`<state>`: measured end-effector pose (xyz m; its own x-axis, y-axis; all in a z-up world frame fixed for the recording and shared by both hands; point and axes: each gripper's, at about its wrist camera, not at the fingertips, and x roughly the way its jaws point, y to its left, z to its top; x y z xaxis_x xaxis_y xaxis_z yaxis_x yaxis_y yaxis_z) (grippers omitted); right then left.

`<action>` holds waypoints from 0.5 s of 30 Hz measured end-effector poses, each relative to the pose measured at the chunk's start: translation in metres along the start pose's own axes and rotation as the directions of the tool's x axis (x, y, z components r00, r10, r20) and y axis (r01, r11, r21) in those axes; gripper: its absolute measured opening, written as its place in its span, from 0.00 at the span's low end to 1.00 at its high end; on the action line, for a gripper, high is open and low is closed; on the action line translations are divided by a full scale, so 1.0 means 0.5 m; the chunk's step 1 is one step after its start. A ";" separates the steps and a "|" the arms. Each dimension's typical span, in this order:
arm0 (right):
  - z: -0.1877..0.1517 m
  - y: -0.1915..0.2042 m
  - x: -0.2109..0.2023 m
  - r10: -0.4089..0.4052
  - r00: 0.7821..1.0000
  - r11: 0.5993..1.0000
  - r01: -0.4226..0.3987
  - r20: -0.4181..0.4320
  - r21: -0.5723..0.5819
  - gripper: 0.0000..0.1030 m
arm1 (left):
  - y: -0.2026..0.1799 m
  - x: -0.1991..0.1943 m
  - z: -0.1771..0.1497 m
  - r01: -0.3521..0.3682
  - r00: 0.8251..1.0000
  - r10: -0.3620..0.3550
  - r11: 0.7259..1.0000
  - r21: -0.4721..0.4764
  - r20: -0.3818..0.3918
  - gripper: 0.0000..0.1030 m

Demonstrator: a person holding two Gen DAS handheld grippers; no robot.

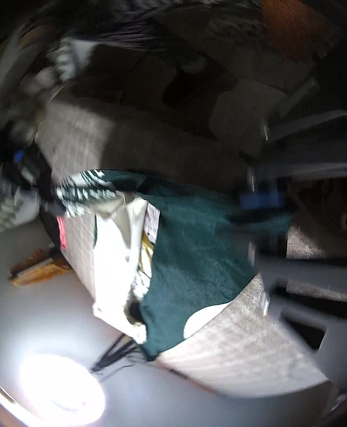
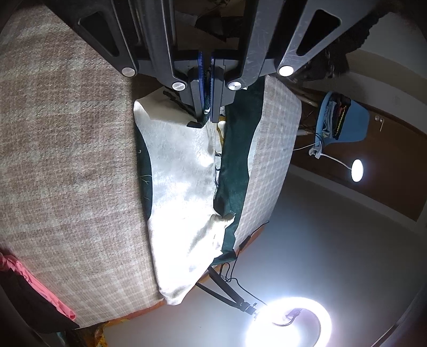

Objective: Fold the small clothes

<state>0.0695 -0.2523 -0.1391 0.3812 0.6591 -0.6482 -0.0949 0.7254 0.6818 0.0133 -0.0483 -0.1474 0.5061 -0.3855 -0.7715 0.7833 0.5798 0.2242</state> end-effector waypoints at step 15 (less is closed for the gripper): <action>0.098 0.019 0.019 -0.024 0.999 1.000 0.025 0.031 -0.019 0.02 | 0.216 -0.005 0.107 -0.080 0.988 0.092 0.992 -0.103 0.125 0.01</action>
<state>0.1173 -0.2488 -0.1221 0.4113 0.6350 -0.6539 -0.1028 0.7452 0.6589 0.1157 -0.0232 -0.0895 0.6171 -0.4168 -0.6674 0.6993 0.6794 0.2223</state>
